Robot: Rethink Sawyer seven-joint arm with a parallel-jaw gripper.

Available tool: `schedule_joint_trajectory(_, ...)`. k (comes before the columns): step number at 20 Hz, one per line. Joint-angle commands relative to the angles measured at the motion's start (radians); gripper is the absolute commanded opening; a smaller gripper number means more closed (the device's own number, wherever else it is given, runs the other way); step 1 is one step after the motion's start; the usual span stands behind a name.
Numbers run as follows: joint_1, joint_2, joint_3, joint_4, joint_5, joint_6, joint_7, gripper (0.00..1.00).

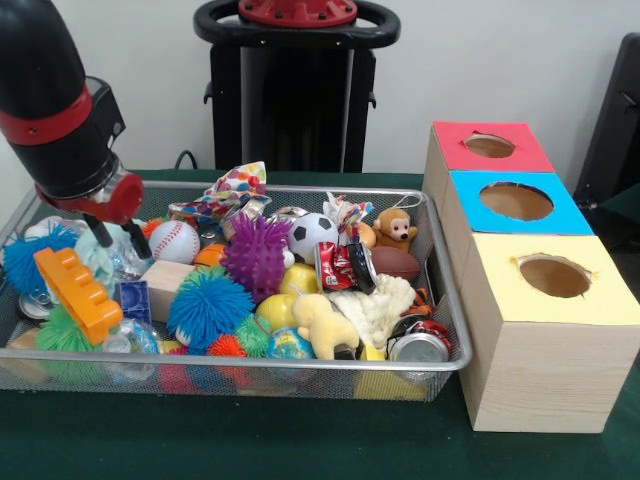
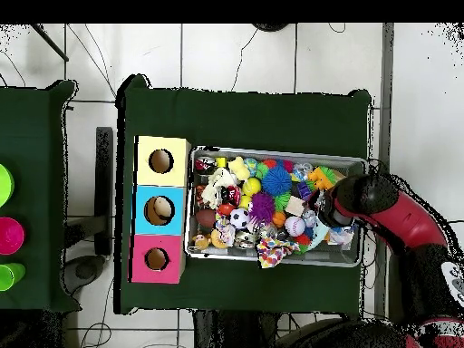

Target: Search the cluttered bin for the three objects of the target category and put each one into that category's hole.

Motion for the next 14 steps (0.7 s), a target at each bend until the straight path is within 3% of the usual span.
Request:
schedule_joint_trajectory(1, -0.029, 0.014, 0.086, 0.002, -0.013, 0.06, -0.019, 1.0)
schedule_joint_trajectory(14, -0.049, 0.034, 0.103, 0.058, -0.016, -0.043, -0.005, 1.0)
